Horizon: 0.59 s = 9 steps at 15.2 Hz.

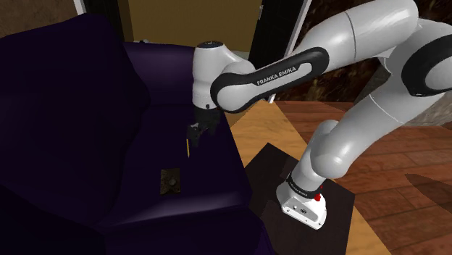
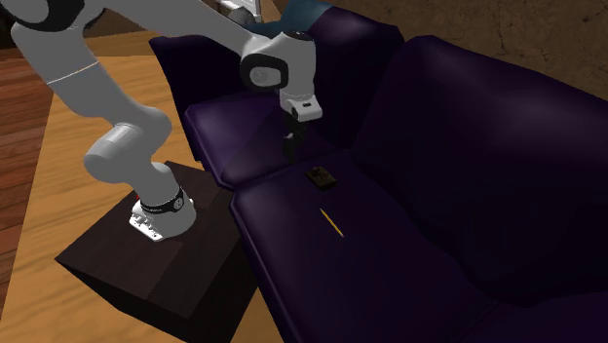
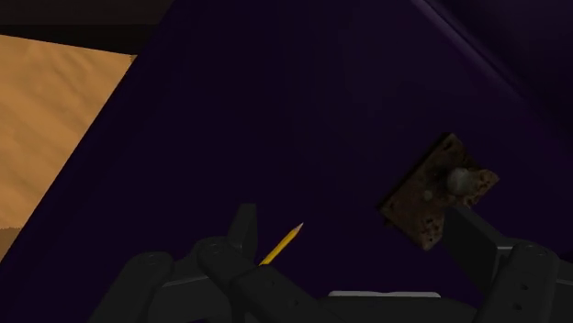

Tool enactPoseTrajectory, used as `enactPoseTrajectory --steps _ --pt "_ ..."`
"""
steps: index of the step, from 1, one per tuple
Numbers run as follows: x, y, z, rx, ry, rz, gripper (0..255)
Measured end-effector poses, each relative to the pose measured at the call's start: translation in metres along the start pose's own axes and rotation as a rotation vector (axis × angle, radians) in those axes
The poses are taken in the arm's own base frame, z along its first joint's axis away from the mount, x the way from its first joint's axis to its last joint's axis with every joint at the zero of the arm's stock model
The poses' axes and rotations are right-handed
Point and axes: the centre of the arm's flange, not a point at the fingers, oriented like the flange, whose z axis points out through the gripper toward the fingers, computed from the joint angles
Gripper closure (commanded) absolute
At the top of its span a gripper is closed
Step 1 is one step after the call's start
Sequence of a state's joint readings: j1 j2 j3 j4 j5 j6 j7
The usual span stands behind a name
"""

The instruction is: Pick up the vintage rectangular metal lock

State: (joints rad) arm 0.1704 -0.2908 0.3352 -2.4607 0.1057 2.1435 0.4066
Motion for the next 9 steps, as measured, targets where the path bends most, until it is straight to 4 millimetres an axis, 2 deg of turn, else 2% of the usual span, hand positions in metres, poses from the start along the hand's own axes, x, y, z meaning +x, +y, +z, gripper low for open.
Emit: enactPoseTrajectory --steps 9 --pt "0.032 -0.088 0.073 0.004 0.0 -0.031 0"
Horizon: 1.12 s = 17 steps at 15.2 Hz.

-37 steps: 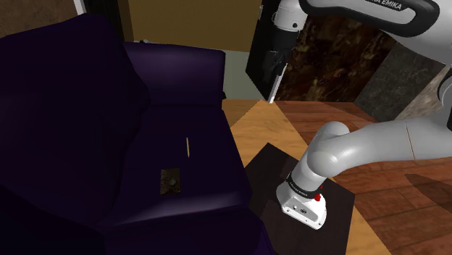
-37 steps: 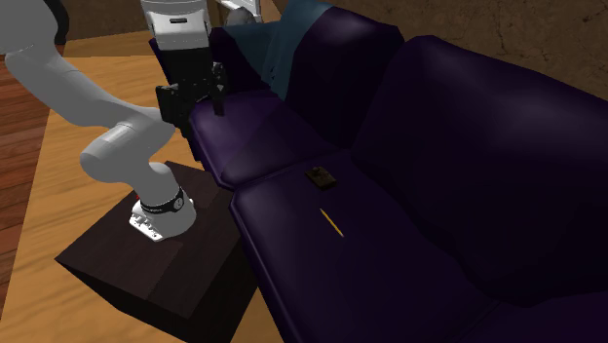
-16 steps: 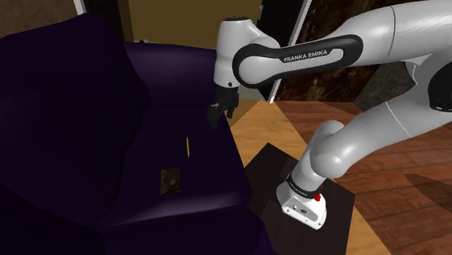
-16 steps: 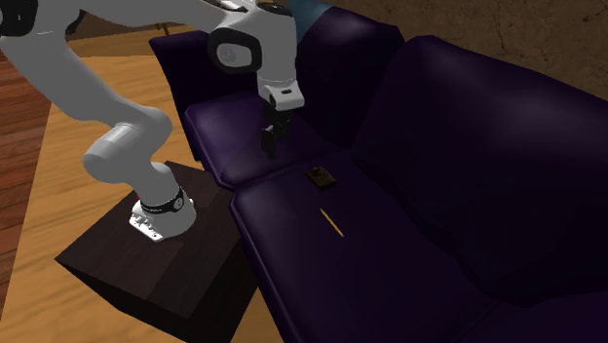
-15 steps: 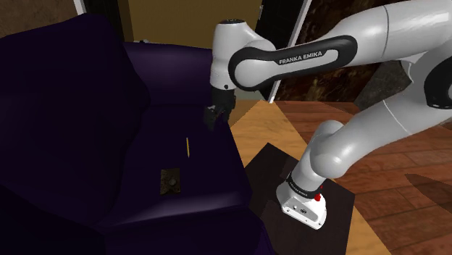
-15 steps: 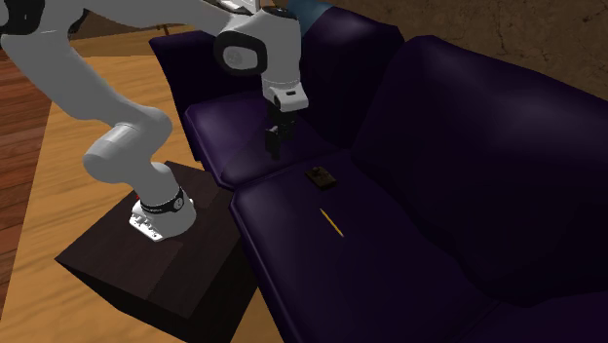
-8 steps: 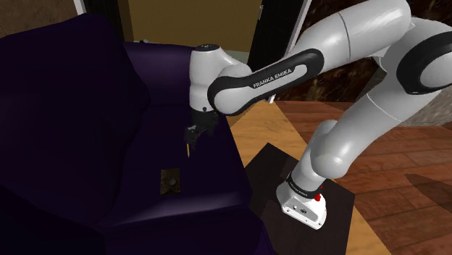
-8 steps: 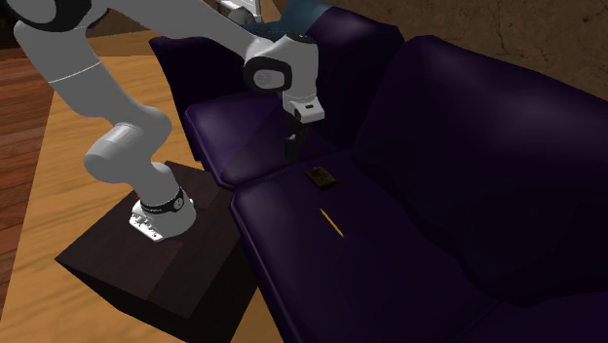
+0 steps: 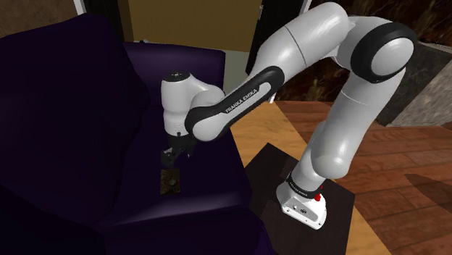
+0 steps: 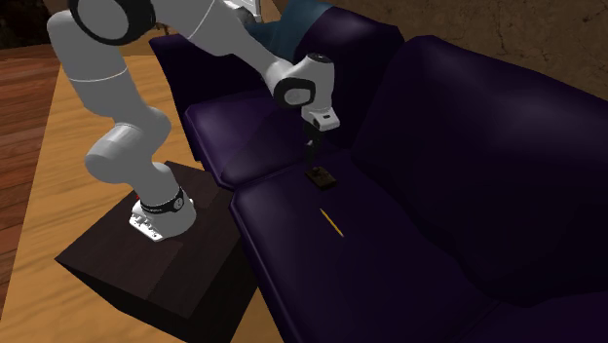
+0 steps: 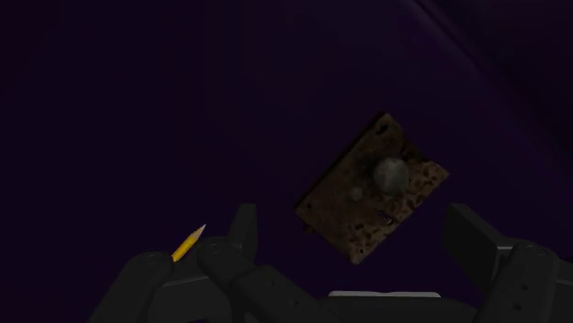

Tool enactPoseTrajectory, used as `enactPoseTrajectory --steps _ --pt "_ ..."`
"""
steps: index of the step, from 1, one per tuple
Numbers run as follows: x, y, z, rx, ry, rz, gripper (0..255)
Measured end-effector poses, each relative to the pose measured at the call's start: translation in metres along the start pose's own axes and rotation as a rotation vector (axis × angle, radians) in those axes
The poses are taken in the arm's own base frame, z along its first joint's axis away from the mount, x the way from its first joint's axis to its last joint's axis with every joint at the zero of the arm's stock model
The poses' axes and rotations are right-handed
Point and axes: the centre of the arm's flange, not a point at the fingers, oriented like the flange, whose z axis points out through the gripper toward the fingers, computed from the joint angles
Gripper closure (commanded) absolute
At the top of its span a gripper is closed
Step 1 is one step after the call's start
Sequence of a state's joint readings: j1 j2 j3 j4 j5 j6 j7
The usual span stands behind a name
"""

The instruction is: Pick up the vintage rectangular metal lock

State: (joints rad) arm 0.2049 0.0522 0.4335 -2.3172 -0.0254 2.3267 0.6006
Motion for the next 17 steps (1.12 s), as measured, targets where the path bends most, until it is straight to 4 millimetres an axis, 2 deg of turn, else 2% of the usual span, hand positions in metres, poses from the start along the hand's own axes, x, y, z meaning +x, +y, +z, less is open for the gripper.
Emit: enactPoseTrajectory --steps 2,5,12,13,17 --pt "0.007 -0.017 0.02 0.001 -0.001 -0.007 0" --pt "0.018 -0.038 0.039 0.002 -0.001 -0.014 0" --pt "0.018 -0.044 0.077 0.002 -0.001 -0.015 0" --pt "0.018 -0.044 0.08 0.002 -0.001 -0.015 255" --pt "0.019 -0.045 0.082 0.002 -0.001 -0.015 255"
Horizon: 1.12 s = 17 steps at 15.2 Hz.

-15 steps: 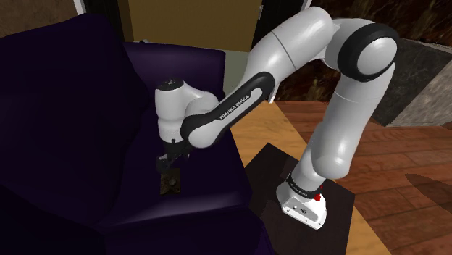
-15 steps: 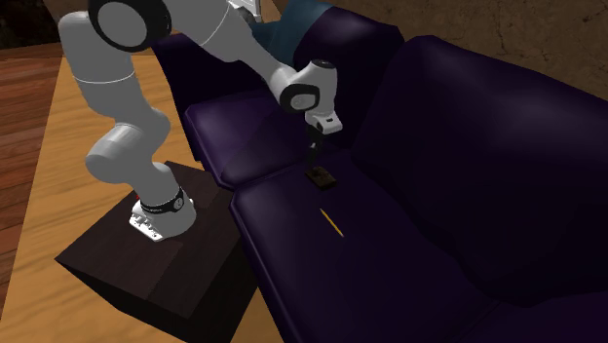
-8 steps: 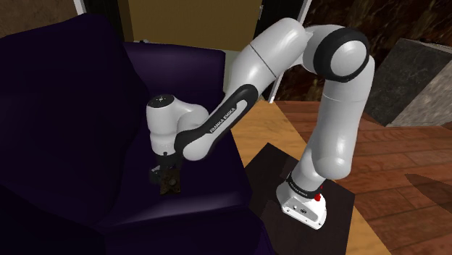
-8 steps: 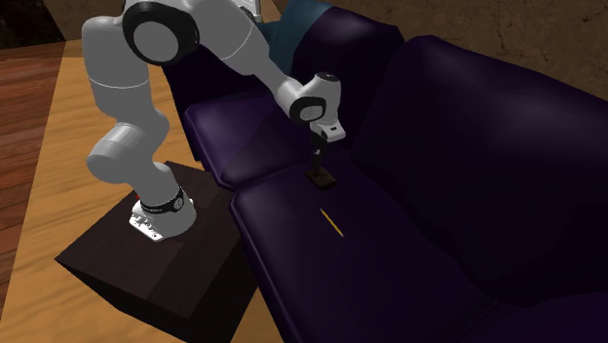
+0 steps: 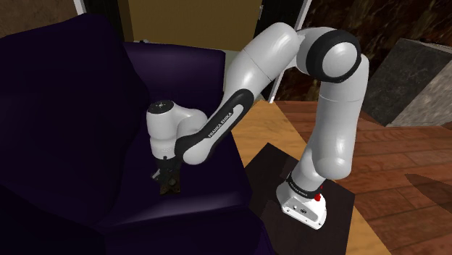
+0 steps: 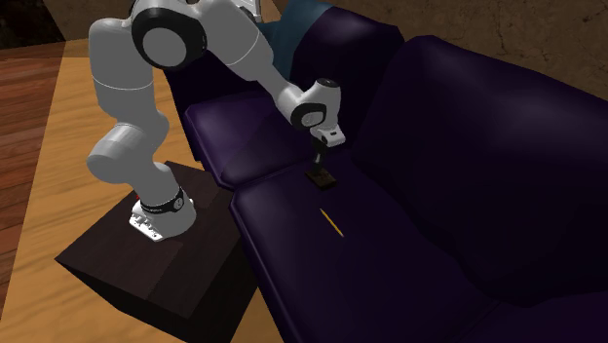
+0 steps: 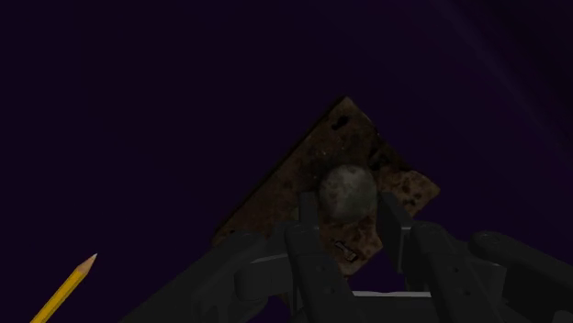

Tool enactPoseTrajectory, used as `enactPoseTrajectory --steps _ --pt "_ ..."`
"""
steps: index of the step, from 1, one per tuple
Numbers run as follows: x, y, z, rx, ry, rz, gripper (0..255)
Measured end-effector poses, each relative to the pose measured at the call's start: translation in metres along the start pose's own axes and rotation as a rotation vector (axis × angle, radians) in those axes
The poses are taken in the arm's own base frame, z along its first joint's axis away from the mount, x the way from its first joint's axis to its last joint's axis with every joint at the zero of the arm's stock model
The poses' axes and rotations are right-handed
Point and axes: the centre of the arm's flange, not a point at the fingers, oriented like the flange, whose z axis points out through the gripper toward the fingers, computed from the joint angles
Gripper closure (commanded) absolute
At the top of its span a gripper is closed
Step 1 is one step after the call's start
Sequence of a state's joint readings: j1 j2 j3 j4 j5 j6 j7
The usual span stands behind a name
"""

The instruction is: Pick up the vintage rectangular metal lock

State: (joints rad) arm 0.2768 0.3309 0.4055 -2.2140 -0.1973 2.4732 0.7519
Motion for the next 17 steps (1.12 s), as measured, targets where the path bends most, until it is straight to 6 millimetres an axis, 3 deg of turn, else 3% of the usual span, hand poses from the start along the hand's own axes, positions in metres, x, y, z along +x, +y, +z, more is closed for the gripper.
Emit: enactPoseTrajectory --steps 7,17 --pt "-0.001 0.001 -0.002 0.0 0.0 0.0 255" --pt "-0.001 0.002 -0.052 0.0 0.0 0.0 255"
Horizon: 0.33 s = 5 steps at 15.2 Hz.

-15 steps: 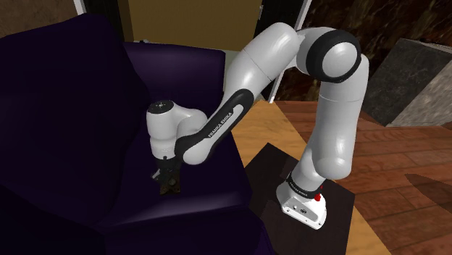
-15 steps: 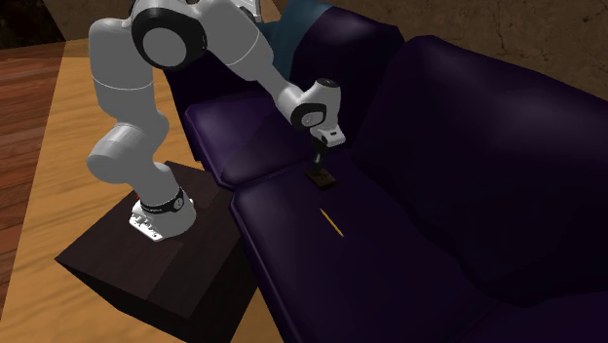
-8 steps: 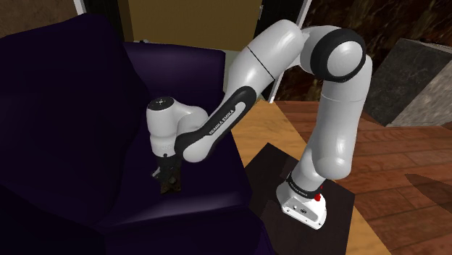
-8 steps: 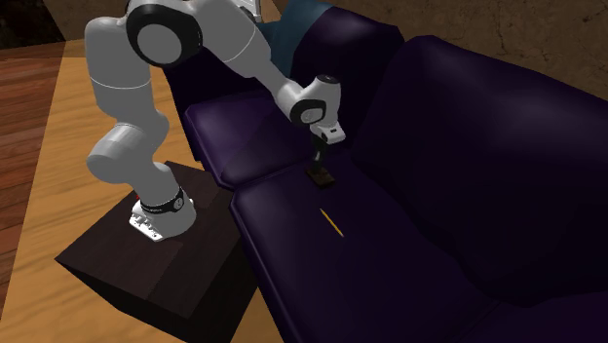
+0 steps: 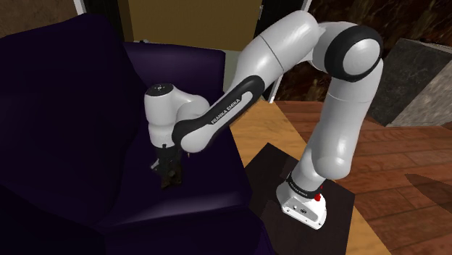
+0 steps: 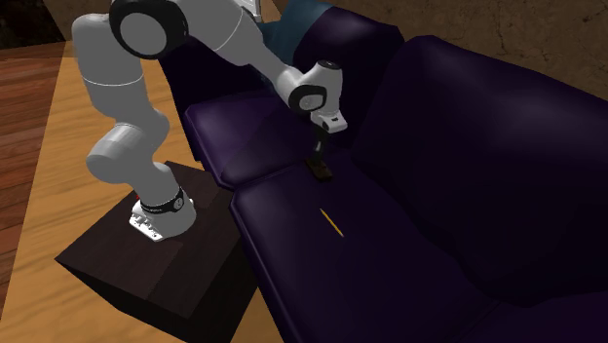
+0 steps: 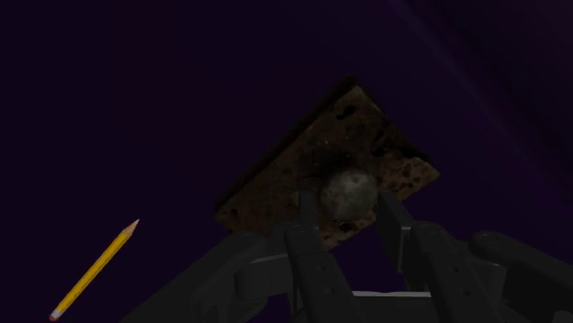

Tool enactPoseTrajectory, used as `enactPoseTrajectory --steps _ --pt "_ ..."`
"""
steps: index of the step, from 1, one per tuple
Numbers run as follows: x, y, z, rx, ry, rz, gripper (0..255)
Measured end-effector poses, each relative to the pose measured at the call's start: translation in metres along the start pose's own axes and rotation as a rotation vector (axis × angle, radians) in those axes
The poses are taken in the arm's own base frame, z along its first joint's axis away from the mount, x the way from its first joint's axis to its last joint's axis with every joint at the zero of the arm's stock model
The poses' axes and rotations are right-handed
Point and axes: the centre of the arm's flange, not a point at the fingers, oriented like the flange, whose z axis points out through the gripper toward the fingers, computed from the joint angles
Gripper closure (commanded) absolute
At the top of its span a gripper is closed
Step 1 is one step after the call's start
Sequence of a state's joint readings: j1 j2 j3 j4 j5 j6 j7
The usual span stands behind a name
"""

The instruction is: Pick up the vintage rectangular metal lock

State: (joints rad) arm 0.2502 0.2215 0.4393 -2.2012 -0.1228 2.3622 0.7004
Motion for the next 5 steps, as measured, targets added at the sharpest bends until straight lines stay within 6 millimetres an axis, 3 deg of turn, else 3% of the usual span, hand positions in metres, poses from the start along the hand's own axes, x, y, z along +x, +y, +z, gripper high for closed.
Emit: enactPoseTrajectory --steps 5 --pt "-0.001 0.0 -0.024 0.0 0.0 0.0 255"
